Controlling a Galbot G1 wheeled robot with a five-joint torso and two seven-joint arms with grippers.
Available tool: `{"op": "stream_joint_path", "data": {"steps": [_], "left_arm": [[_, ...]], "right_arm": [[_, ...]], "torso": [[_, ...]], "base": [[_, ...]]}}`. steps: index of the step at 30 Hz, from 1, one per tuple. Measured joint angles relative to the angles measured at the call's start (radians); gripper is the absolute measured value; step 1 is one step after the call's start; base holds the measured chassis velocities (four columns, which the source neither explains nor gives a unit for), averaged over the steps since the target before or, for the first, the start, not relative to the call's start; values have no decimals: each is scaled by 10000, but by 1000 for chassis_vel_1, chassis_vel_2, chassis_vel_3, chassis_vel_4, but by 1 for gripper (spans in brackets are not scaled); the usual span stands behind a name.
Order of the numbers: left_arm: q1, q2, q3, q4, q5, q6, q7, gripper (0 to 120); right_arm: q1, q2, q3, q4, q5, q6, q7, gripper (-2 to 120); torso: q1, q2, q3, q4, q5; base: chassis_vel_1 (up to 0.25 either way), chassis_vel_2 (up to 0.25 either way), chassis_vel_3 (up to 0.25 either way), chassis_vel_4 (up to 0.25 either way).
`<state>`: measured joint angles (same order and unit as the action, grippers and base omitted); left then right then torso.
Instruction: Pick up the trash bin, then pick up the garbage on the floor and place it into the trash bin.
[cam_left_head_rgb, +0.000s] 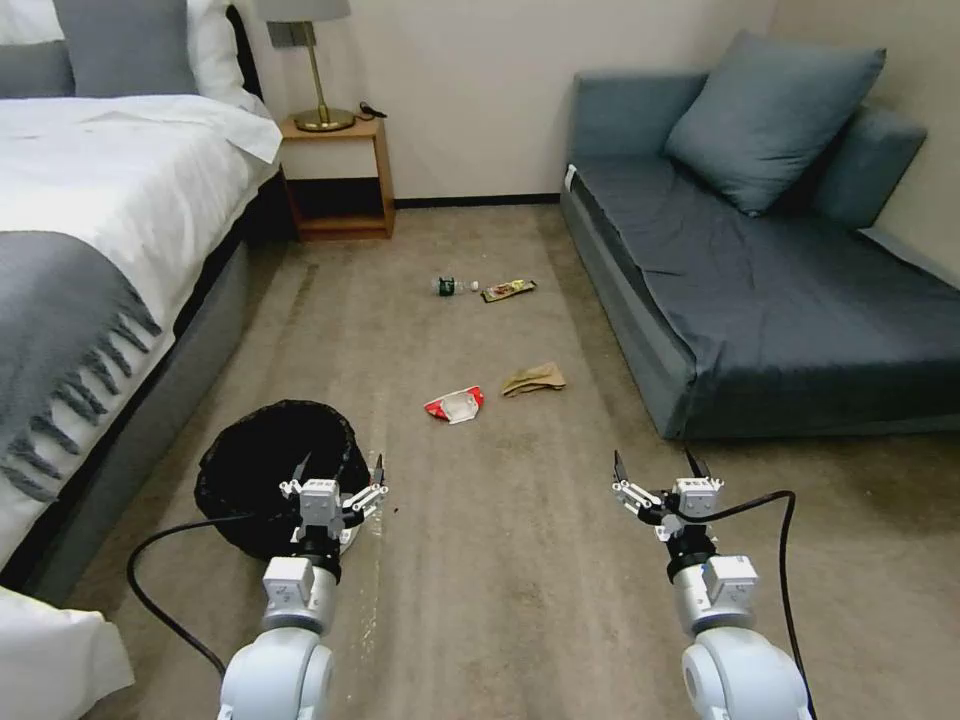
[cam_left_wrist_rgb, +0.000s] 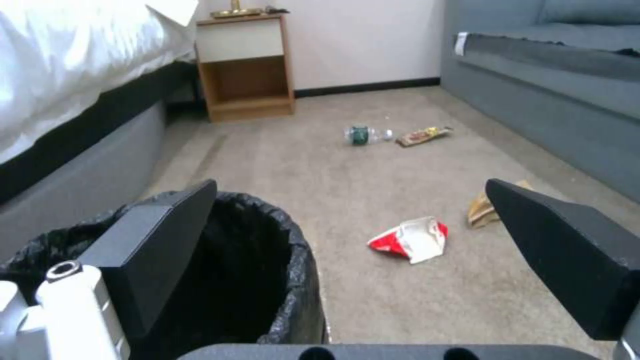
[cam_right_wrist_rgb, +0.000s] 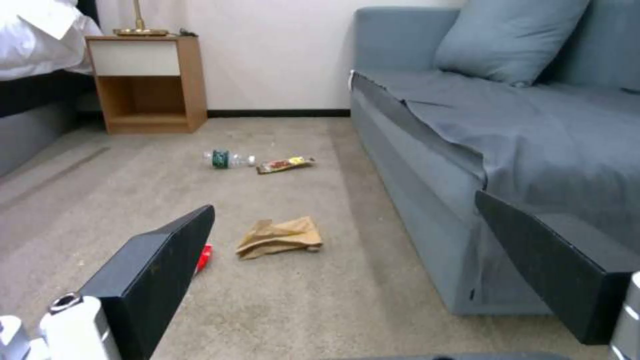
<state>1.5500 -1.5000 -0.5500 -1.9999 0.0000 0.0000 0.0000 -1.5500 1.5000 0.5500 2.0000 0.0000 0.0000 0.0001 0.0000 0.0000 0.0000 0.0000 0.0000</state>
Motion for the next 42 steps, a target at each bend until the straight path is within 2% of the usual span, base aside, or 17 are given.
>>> {"op": "stream_joint_path", "data": {"steps": [20, 24, 28, 29, 33, 34, 35, 38, 40, 41, 42], "left_arm": [[1, 0, 0, 0, 0, 0, 0, 100], [89, 107, -33, -221, -231, 85, -153, 100], [556, 676, -283, -1476, -1547, 691, -1179, 100], [556, 676, -283, -1476, -1547, 691, -1179, 100], [1002, 1214, -522, -2659, -2808, 1274, -2163, 100], [1002, 1214, -522, -2659, -2808, 1274, -2163, 100], [1134, 1388, -594, -3026, -3203, 1459, -2474, 100], [1515, 1836, -787, -4012, -4255, 1945, -3296, 100], [1596, 1935, -832, -4229, -4481, 2051, -3471, 100], [1769, 2141, -928, -4670, -4961, 2263, -3834, 100], [1849, 2683, -1260, -4484, -5427, 2380, -4064, 100]], "right_arm": [[0, 0, 0, 0, 0, 0, 0, 100], [-124, -39, -144, 213, 86, -118, 145, 100], [-934, -290, -1073, 1647, 661, -865, 988, 100], [-934, -290, -1073, 1647, 661, -865, 988, 100], [-1690, -533, -1934, 2981, 1202, -1570, 1791, 100], [-1690, -533, -1934, 2981, 1202, -1570, 1791, 100], [-1931, -608, -2197, 3396, 1372, -1787, 2041, 100], [-2060, -1121, -2348, 3903, 1934, -2073, 1903, 100], [-2030, -1197, -2326, 3910, 2012, -2073, 1864, 100], [-1982, -1263, -2282, 3911, 2101, -2049, 1829, 100], [-1870, -1343, -2180, 3859, 2246, -1954, 1811, 100]], "torso": [[0, 0, 0, 0, 0], [0, 0, 1, 0, -3], [0, 0, 0, 1, -3], [0, 0, 0, 1, -3], [0, 0, 0, 0, -1], [0, 0, 0, 0, -1], [-1, 0, 0, 0, -1], [0, 0, 0, 2, 0], [-1, 0, -1, 1, 1], [-1, 0, -1, 1, 1], [0, 0, 0, 0, -5]], "base": [[0, 0, 0, 0], [0, 0, 0, 0], [0, 0, 0, 0], [0, 0, 0, 0], [0, 0, 0, 0], [0, 0, 0, 0], [0, 0, 0, 0], [0, 0, 0, 0], [0, 0, 0, 0], [0, 0, 0, 0], [0, 0, 0, 0]]}}
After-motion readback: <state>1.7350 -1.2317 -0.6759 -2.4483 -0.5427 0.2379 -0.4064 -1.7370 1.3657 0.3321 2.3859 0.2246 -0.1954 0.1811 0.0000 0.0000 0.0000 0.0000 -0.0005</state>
